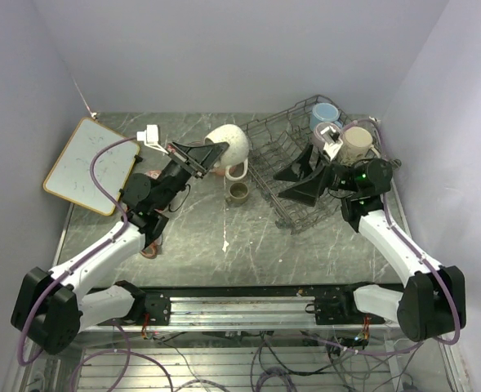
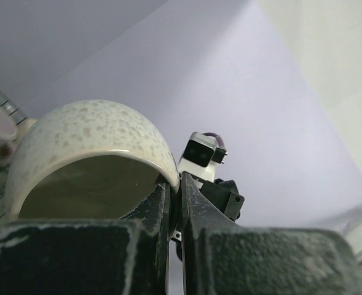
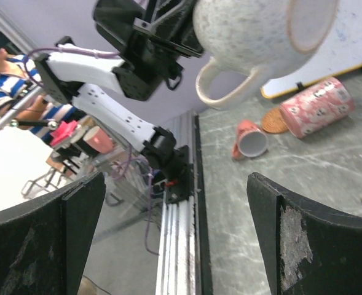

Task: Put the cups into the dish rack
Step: Turn the cup upside down in the dish rack.

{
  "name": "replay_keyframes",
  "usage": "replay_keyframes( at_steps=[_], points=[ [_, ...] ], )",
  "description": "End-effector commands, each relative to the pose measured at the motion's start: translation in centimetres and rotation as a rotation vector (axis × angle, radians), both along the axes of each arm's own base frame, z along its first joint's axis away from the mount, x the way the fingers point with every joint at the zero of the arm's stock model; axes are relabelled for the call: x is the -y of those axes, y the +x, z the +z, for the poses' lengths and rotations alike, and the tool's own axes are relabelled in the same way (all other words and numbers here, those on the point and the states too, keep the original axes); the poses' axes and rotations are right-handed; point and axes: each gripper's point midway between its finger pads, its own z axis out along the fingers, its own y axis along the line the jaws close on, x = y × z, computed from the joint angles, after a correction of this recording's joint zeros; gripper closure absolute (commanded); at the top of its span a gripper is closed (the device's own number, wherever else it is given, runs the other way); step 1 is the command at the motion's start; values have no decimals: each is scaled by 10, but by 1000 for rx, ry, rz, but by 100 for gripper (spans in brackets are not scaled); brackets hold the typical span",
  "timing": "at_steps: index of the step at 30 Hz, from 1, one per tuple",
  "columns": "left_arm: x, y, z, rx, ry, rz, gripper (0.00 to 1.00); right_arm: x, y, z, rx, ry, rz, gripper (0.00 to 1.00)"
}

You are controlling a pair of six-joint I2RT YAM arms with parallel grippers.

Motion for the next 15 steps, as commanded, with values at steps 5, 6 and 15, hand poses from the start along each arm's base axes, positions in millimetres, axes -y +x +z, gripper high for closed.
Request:
replay_keyframes(
  at_steps=[5, 6, 15],
  points=[
    [-15, -63, 123, 447, -276, -50, 93, -25, -10, 44, -74, 106, 43, 1],
    [-14, -66, 126, 462, -285, -45, 93, -29, -10, 46, -78, 107, 47, 1],
    [-3, -89, 152, 568, -338, -66, 93, -45, -5, 64, -141, 158, 75, 2]
  ],
)
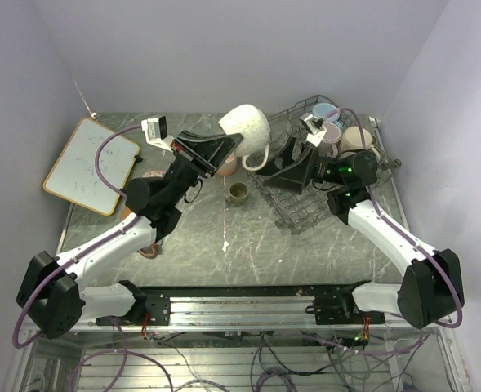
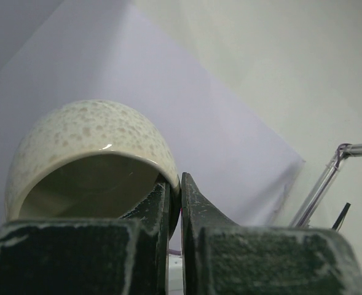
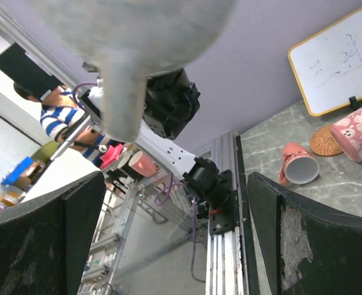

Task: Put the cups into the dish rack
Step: Turn the cup upside down in the dish rack.

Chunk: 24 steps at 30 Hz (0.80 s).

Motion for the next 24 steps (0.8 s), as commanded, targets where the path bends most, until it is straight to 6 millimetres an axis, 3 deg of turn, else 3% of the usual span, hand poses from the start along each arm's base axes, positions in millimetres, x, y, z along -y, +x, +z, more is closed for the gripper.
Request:
replay_keyframes(
  at_steps=[1, 10, 24],
  points=[
    [-28, -38, 63, 232, -185, 33, 93, -3, -1, 25, 7, 68, 0, 2],
    [-15, -37, 59, 258, -165, 4, 93, -6, -19, 39, 37, 86, 36, 5],
    [-2, -46, 38, 266, -168, -44, 93, -11, -4, 46, -36, 104, 16, 15]
  ],
)
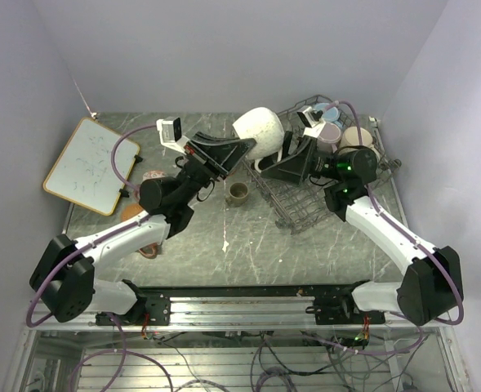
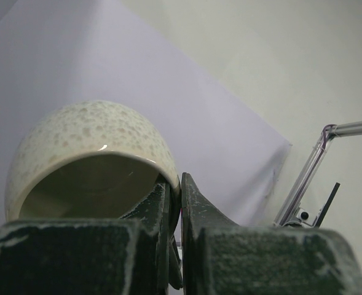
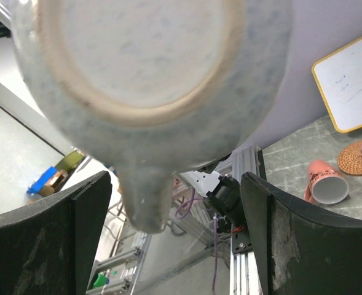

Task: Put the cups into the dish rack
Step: Turn the cup upside down in the dish rack.

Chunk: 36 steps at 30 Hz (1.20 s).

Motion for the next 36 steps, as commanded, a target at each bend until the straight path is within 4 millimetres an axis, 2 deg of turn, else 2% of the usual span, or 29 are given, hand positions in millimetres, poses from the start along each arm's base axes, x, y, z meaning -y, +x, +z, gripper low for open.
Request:
replay_keyframes(
  at_steps=[1, 11, 24, 27, 29, 32, 35, 36],
  points=[
    [-27, -34, 34, 166, -137, 23, 93, -1, 3, 13, 12, 32, -14, 16],
    [-21, -27, 18, 144, -97, 67, 93, 0, 3, 11, 2, 26, -40, 30],
    [-19, -24, 8, 133, -87, 72, 93, 1, 8, -3, -45, 8, -74, 77],
    [-18, -24, 6, 128, -75, 78, 93, 2, 11, -9, -56, 5, -85, 90],
    [-17, -23, 2, 123, -63, 82, 89, 4, 12, -11, -63, 10, -92, 100],
    [-16, -21, -3, 109, -47, 83, 78, 9, 15, -11, -70, 31, -99, 100],
    [-14, -19, -10, 88, -30, 81, 57, 14, 17, -10, -78, 50, -110, 100],
    [-14, -18, -12, 81, -26, 83, 53, 15, 18, -11, -78, 51, -115, 100]
  ],
)
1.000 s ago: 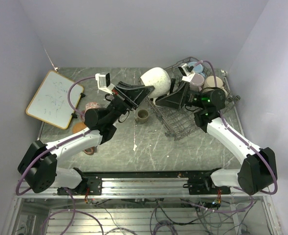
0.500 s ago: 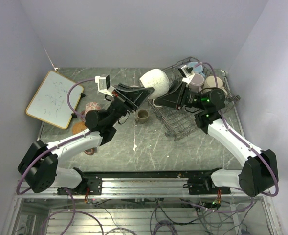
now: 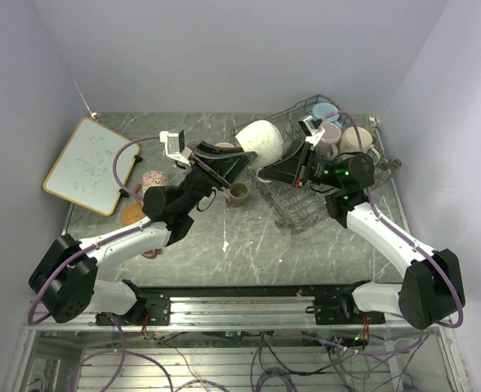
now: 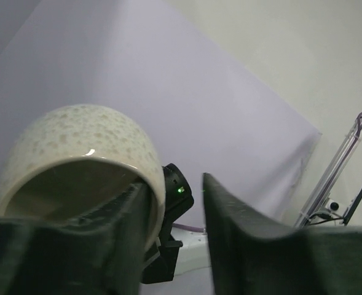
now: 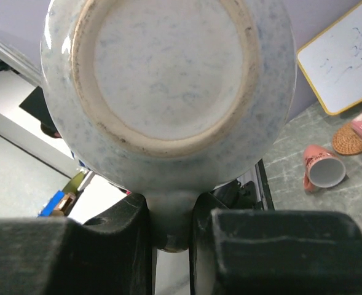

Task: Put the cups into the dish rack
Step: Turn the cup upside down in the dish rack.

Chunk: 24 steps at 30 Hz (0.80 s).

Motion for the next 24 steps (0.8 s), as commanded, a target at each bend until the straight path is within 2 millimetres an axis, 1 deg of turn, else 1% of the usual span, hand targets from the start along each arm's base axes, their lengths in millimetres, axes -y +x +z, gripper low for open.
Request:
replay_keyframes(
  at_steps=[1, 3, 5, 6, 9, 11, 12, 13, 14, 15, 16, 17, 18, 19, 21, 24],
  points=[
    [-21, -20, 23, 90, -84, 26, 45, 11, 7, 14, 39, 63, -64, 100],
    [-20, -17, 18, 71, -75, 33, 30, 14, 8, 12, 41, 65, -76, 100],
    [-19, -13, 11, 44, -55, 44, 6, 18, 9, 12, 55, 69, -92, 100],
    [-17, -9, 4, 16, -30, 52, 1, 20, 9, 12, 63, 68, -99, 100],
    [-17, 1, -18, -62, 40, 100, 0, 28, 12, 13, 98, 67, -131, 100],
    [-20, 4, -36, -103, 89, 132, 0, 36, 18, 11, 112, 63, -163, 100],
    [-23, 4, -44, -117, 110, 148, 1, 40, 20, 10, 118, 61, -176, 100],
    [-25, 5, -57, -140, 144, 163, 1, 43, 23, 9, 128, 57, -189, 100],
    [-29, 3, -61, -147, 162, 177, 1, 45, 26, 7, 136, 49, -201, 100],
    [-31, 3, -73, -160, 199, 191, 1, 48, 29, 5, 150, 40, -216, 100],
    [-36, -1, -77, -162, 226, 203, 1, 51, 32, 4, 160, 33, -231, 100],
    [-37, 0, -88, -181, 271, 220, 1, 53, 35, 2, 166, 23, -242, 100],
    [-42, -2, -93, -193, 304, 236, 1, 56, 38, 0, 198, 9, -259, 100],
    [-44, -1, -108, -220, 370, 258, 0, 57, 41, -4, 214, -12, -271, 100],
    [-53, -2, -121, -248, 448, 297, 0, 62, 50, -10, 262, -55, -310, 100],
    [-73, -2, -132, -287, 548, 380, 4, 70, 68, -22, 318, -129, -374, 100]
  ],
)
